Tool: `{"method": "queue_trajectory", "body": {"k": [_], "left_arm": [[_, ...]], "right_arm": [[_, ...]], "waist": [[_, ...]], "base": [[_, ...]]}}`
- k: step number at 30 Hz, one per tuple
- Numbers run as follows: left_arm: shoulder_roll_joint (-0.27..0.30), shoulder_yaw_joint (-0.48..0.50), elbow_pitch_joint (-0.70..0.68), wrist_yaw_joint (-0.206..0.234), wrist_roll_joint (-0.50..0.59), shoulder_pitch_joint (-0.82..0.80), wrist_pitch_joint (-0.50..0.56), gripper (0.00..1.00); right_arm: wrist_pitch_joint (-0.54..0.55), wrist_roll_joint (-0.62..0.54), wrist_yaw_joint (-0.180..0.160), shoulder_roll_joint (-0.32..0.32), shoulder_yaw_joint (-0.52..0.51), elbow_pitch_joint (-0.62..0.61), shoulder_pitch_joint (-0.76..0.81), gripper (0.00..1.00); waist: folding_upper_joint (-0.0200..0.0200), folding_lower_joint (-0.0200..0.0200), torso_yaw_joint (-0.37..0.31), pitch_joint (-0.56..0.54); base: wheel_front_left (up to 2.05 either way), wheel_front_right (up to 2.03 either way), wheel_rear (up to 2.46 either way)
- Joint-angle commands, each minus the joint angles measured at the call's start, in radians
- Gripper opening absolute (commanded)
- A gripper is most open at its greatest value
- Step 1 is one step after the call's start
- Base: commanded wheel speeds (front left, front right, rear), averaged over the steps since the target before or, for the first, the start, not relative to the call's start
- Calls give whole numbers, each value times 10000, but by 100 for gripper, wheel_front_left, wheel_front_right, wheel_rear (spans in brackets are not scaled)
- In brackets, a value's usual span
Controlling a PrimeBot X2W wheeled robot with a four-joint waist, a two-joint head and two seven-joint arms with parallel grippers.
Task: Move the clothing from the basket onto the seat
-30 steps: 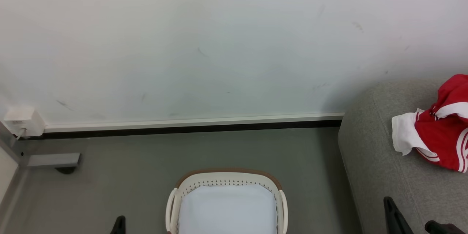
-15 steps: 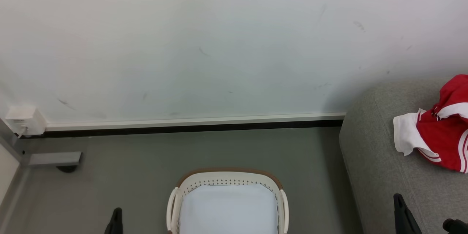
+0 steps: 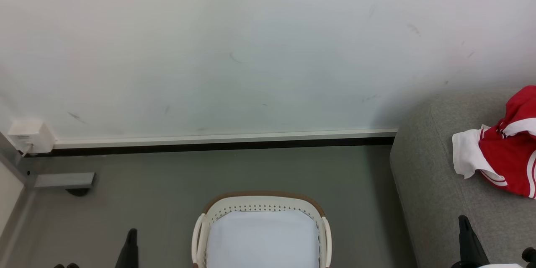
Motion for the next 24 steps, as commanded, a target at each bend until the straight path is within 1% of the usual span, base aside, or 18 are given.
{"method": "queue_trajectory", "body": {"k": [1, 24], "left_arm": [[64, 39, -144, -28, -441, -231, 77, 0], [63, 157, -255, -57, -3174, -585, 793, 0]], "right_arm": [[68, 376, -8, -95, -58, -165, -276, 0], [782, 3095, -12, -119, -330, -412, -456, 0]], "waist": [[-1, -1, 5, 2], [-1, -1, 84, 37]], "base": [[0, 0, 0], [0, 0, 0]]}}
